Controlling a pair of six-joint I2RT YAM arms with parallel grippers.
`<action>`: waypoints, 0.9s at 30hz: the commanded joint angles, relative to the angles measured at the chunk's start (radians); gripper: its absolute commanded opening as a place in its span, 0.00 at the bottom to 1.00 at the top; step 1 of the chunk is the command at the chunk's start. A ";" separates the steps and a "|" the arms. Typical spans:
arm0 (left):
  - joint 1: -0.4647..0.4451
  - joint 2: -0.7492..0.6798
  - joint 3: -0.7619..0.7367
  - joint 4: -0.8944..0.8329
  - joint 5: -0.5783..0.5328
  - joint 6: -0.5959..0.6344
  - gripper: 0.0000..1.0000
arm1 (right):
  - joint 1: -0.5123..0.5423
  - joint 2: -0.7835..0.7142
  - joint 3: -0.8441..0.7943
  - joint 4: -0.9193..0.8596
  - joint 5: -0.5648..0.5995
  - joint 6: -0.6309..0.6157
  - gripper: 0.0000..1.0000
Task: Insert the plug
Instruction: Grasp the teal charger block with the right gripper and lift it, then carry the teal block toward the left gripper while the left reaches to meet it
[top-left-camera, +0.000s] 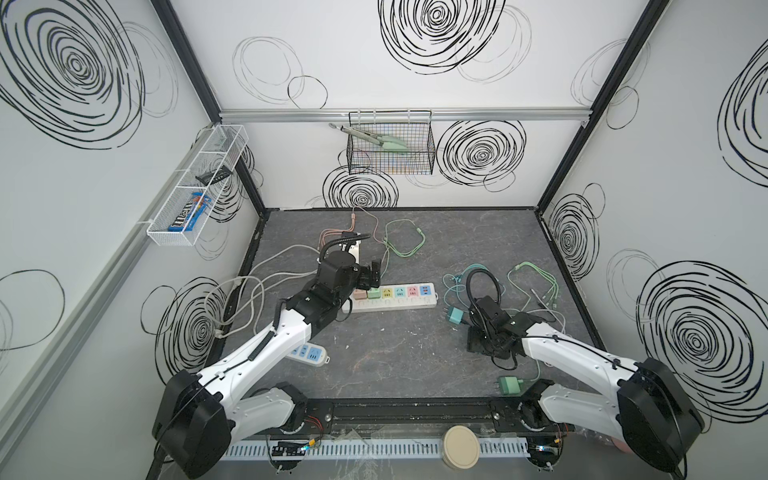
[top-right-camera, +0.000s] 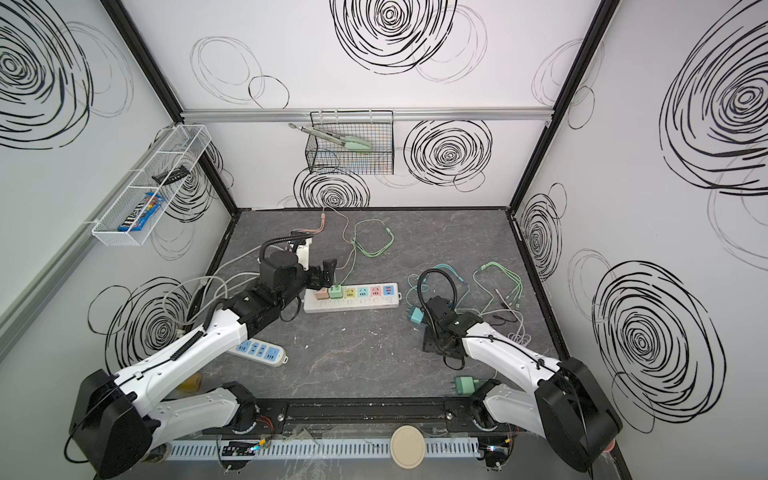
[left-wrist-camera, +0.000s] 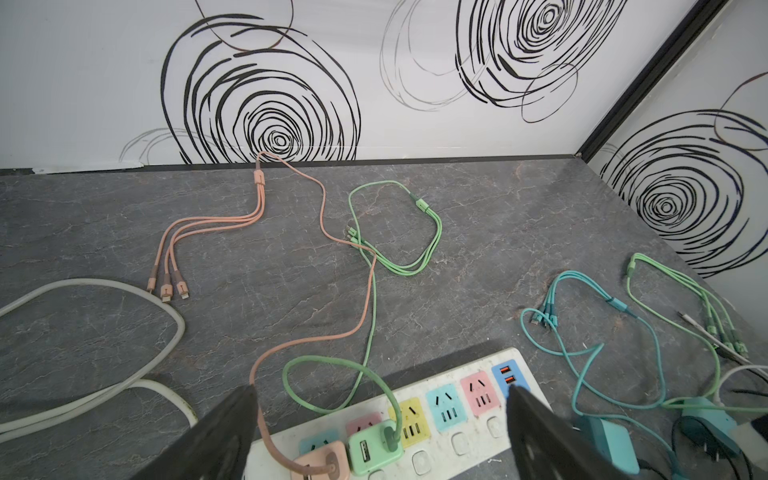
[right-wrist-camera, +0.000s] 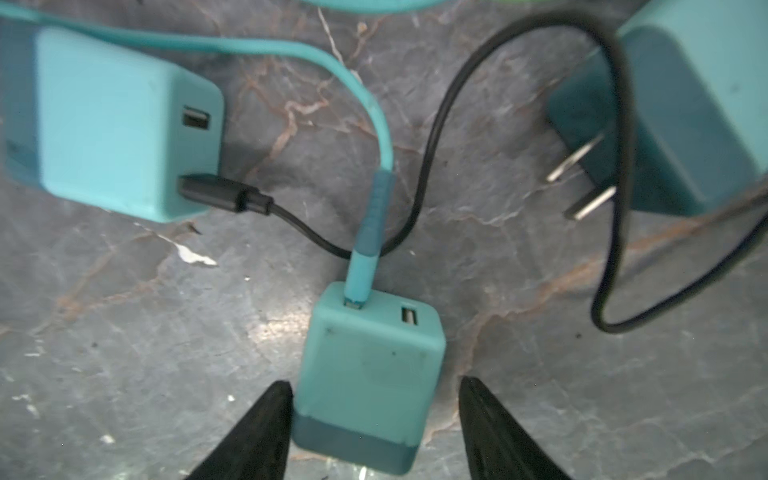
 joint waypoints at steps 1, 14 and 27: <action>0.012 -0.007 0.012 0.031 0.011 -0.010 0.96 | 0.005 0.010 -0.015 0.015 0.018 0.022 0.61; 0.016 0.042 0.099 -0.029 0.270 0.056 0.96 | 0.132 -0.130 0.073 0.051 0.146 -0.045 0.37; -0.114 0.182 0.451 -0.350 0.664 0.249 0.96 | 0.237 -0.252 0.127 0.471 0.067 -0.689 0.39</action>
